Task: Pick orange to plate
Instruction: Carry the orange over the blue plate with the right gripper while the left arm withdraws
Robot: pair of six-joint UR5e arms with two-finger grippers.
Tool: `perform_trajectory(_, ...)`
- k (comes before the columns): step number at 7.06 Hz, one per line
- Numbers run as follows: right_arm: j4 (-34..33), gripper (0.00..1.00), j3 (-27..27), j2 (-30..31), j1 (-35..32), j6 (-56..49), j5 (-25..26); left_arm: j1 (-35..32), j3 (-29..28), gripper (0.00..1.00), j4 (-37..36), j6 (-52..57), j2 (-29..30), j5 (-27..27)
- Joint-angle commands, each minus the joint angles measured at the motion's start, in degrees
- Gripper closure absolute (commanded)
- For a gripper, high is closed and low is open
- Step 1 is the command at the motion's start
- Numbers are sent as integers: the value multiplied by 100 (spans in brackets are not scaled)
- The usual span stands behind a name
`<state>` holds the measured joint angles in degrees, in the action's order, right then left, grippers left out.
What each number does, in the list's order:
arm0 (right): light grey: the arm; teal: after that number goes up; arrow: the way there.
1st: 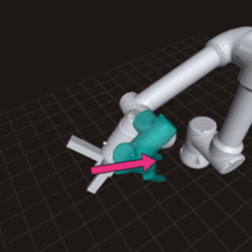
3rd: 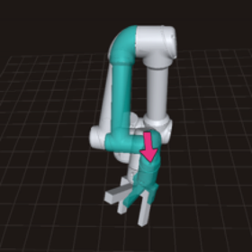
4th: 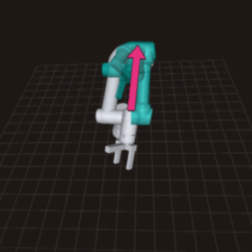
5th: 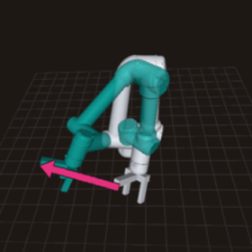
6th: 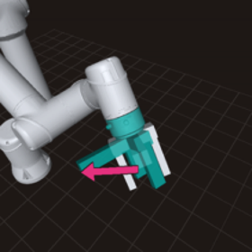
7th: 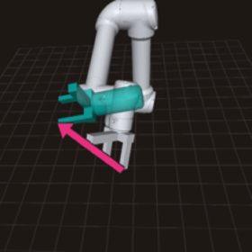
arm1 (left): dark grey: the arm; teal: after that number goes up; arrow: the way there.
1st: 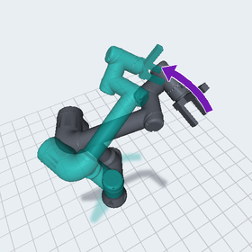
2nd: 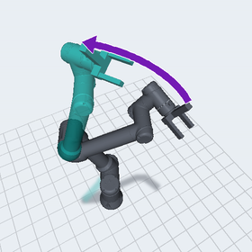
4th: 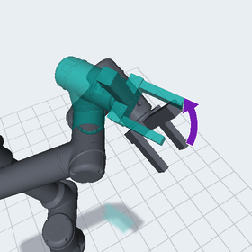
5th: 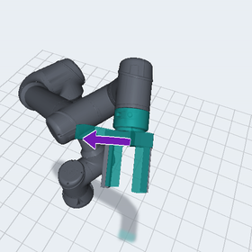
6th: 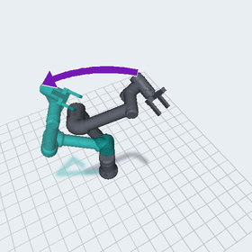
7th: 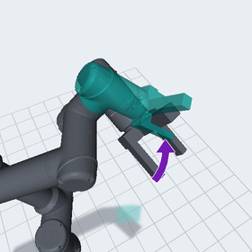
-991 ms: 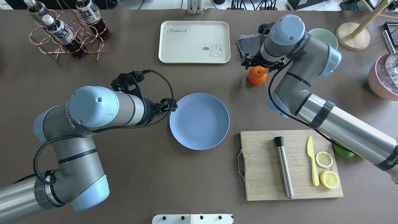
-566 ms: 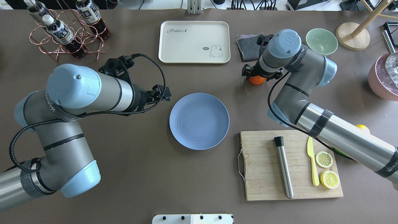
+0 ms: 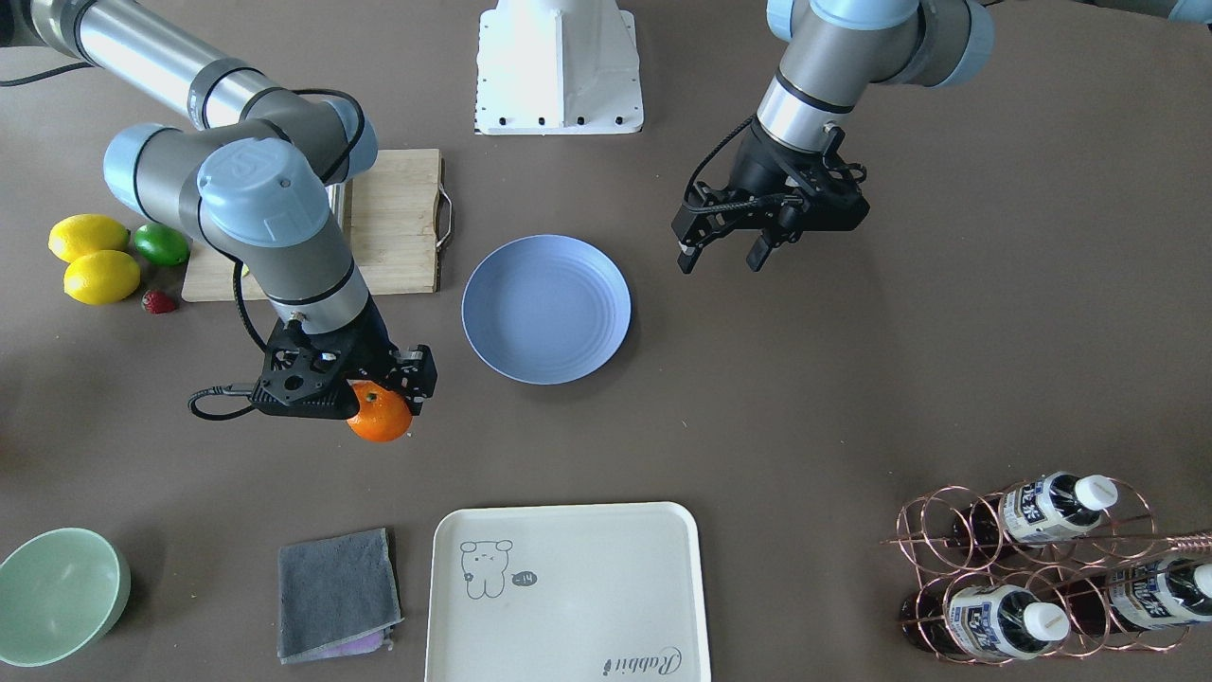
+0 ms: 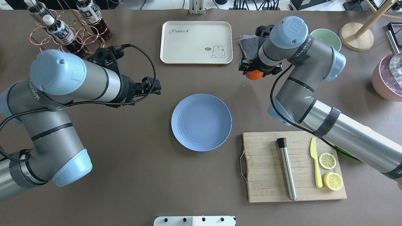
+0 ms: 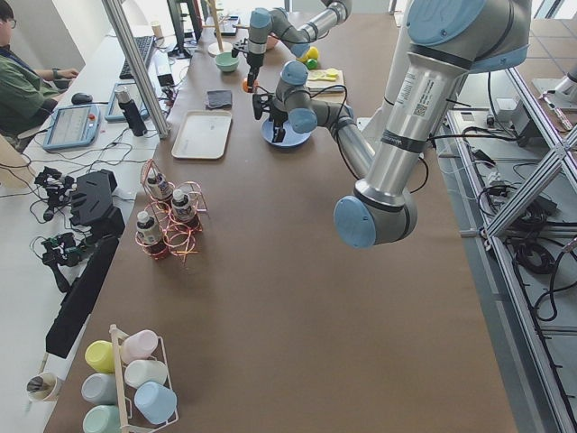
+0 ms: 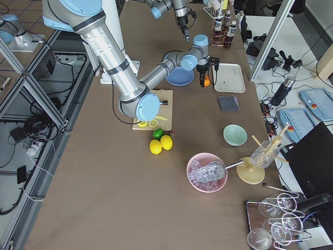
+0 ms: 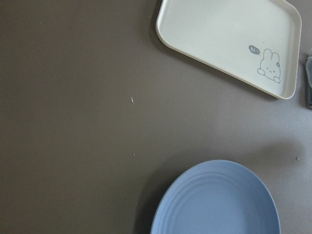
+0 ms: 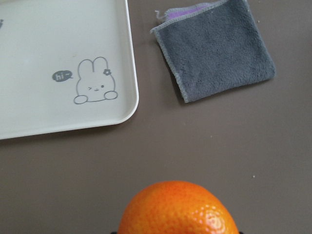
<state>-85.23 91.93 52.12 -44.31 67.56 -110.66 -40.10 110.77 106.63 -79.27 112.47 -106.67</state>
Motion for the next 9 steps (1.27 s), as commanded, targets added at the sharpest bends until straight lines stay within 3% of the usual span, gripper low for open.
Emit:
perform_trajectory(1,-591,100,833,-245,638,869,419,-741,24,2,41,1608,-757,-317)
perform_trajectory(3,-548,100,757,-377,1728,1223,1517,-1209,50,2,207,2850,-1251,-372)
perform_trajectory(5,-102,100,232,-386,2214,1374,2019,-1394,-107,2,1102,3252,-1753,-320)
perform_trajectory(9,366,100,-464,-422,2295,1287,2136,-1527,-196,2,1123,3287,-1912,-346)
